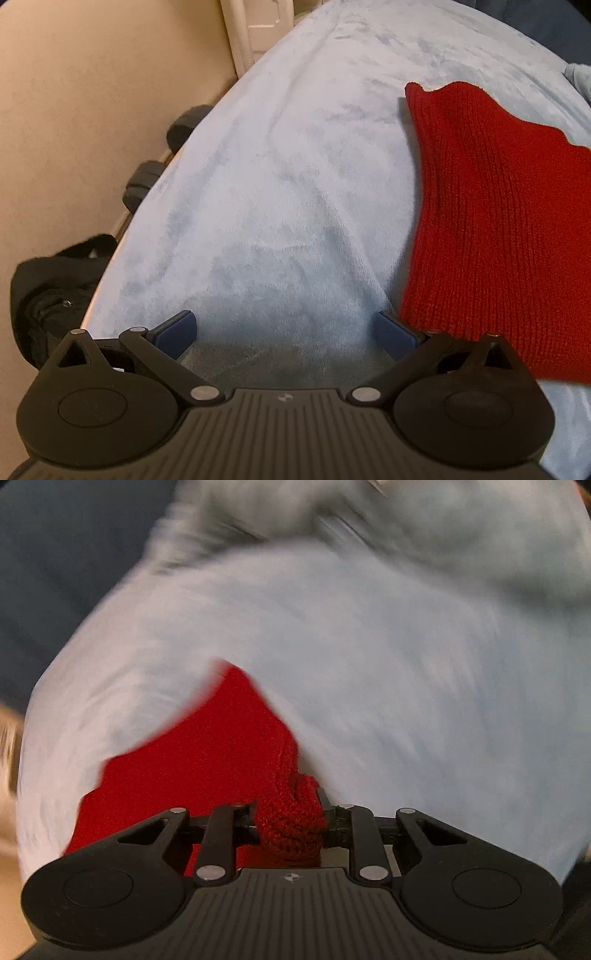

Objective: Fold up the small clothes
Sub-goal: 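Lift the sweater edge with the right gripper and fold it across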

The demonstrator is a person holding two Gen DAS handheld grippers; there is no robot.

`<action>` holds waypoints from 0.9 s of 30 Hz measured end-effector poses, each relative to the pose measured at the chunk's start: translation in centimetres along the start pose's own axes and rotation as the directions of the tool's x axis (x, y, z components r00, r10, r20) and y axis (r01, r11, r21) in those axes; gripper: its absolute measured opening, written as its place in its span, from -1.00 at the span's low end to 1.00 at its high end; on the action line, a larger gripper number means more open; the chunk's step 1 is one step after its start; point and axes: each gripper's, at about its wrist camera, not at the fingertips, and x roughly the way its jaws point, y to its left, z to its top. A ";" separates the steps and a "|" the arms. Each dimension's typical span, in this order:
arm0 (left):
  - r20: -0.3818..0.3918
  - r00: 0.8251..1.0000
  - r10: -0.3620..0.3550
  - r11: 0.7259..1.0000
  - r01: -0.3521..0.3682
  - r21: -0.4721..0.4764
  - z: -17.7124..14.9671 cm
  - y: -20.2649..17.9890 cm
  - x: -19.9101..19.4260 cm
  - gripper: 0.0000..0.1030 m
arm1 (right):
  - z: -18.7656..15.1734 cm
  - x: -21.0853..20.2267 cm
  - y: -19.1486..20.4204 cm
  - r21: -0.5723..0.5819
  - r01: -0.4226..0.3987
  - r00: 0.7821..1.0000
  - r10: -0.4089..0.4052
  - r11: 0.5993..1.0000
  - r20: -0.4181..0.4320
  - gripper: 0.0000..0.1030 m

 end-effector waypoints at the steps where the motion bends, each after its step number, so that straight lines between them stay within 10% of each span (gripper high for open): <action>1: -0.006 1.000 -0.013 1.000 0.013 -0.009 0.1 0.2 0.1 0.99 | -0.1 -1.4 2.7 -0.100 -0.019 0.998 0.025 0.995 0.060 -0.56; 5: -0.016 0.999 -0.047 0.998 0.046 -0.043 0.3 1.4 0.3 0.99 | -4.8 -7.1 15.3 -0.540 -0.100 0.942 0.254 0.836 0.219 -0.56; 9: -0.026 0.998 -0.062 0.994 0.059 -0.096 0.3 3.0 0.4 0.99 | -16.9 -9.5 23.0 -0.888 -0.158 0.868 0.490 0.432 0.084 -0.56; 14: -0.031 0.997 -0.067 0.991 0.063 -0.118 0.4 4.1 0.7 0.99 | -30.9 -5.4 22.5 -0.967 -0.256 0.891 0.389 0.005 -0.234 -0.54; 16: -0.031 0.997 -0.069 0.992 0.065 -0.111 0.6 4.0 0.7 0.99 | -32.8 -4.9 21.3 -0.983 -0.181 0.893 0.412 -0.042 -0.182 -0.54; 22: -0.010 0.996 -0.091 0.988 0.089 -0.125 0.5 4.2 0.0 0.99 | -28.1 -7.8 22.4 -0.953 -0.289 0.828 0.524 0.090 -0.201 -0.58; 27: 0.001 0.998 -0.059 0.982 0.058 -0.180 1.0 5.9 -0.4 0.99 | -28.2 -9.1 23.9 -0.943 -0.317 0.796 0.568 0.099 -0.208 -0.58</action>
